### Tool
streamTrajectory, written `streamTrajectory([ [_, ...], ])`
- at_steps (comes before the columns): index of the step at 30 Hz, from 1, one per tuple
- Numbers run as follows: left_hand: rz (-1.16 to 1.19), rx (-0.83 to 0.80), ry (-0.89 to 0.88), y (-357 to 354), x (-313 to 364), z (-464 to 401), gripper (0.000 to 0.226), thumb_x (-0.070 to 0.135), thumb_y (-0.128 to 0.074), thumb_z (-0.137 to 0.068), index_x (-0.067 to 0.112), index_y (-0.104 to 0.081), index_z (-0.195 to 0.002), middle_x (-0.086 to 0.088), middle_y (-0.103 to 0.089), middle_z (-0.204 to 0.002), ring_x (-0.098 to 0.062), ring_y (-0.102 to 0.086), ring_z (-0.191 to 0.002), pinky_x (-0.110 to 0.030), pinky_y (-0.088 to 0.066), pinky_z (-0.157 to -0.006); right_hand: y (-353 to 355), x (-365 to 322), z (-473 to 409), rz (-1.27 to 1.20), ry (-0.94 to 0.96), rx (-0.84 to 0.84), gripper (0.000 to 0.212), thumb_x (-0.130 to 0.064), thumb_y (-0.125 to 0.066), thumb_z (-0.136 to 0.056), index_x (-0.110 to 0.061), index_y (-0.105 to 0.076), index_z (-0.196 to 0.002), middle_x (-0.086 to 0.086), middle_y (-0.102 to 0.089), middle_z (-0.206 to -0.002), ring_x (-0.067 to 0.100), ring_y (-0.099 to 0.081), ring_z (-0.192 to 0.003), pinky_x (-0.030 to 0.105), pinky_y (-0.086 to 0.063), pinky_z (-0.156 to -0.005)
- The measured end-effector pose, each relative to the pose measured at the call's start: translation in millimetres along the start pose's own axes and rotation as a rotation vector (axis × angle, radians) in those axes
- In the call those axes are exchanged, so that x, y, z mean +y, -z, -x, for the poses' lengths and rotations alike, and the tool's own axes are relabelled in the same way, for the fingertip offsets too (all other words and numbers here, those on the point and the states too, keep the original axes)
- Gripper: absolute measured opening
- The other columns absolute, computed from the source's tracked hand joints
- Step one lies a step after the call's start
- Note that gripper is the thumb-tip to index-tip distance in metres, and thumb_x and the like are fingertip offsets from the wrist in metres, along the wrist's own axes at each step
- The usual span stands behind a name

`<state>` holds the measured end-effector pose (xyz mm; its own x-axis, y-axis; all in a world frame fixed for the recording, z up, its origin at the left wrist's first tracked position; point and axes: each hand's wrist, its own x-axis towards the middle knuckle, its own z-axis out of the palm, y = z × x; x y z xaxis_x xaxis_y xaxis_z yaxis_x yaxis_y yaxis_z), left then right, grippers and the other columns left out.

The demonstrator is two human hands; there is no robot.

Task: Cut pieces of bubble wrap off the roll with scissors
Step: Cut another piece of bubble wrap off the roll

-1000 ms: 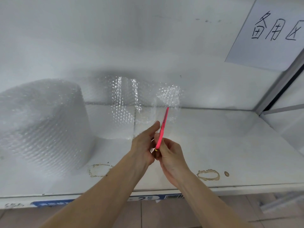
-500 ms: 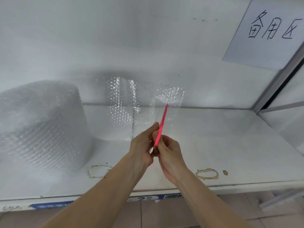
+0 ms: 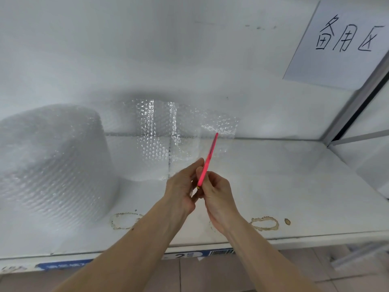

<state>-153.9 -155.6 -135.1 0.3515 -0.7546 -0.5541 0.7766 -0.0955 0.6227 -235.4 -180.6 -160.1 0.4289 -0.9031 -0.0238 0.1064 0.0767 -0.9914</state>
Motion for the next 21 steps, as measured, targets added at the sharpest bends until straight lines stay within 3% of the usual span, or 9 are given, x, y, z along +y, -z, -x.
streamTrajectory([
  [4, -0.01, -0.002, -0.016, 1.2, -0.5, -0.2, 0.022, 0.017, -0.084, -0.068, 0.014, -0.072, -0.086, 0.0, -0.075, -0.085, -0.014, -0.067, -0.093, -0.032, -0.05, -0.074, 2.9, -3.8, -1.8, 0.004, 0.011, 0.0, 0.052, -0.043, -0.062, -0.09, 0.009, -0.06, -0.081, 0.006, -0.049, -0.063, 0.013, -0.043, -0.06, 0.029, -0.038, -0.063],
  [10, -0.021, 0.007, -0.024, 1.9, -0.3, 1.0, 0.029, 0.017, -0.084, -0.068, 0.014, -0.072, -0.094, 0.0, -0.077, -0.085, -0.014, -0.067, -0.095, -0.035, -0.049, -0.088, 4.8, -5.5, -2.8, 0.038, 0.02, 0.015, 0.037, -0.035, -0.061, -0.093, -0.011, -0.059, -0.066, -0.011, -0.047, -0.049, 0.008, -0.042, -0.053, 0.026, -0.037, -0.06],
  [21, -0.047, 0.01, -0.036, 4.0, -0.4, -0.3, 0.02, 0.013, -0.081, -0.069, 0.015, -0.072, -0.087, 0.0, -0.077, -0.093, -0.013, -0.067, -0.099, -0.034, -0.044, -0.087, 9.7, -6.8, -8.0, 0.049, 0.001, 0.02, 0.041, -0.042, -0.063, -0.091, -0.005, -0.062, -0.072, 0.002, -0.04, -0.055, 0.016, -0.036, -0.059, 0.034, -0.035, -0.067],
])
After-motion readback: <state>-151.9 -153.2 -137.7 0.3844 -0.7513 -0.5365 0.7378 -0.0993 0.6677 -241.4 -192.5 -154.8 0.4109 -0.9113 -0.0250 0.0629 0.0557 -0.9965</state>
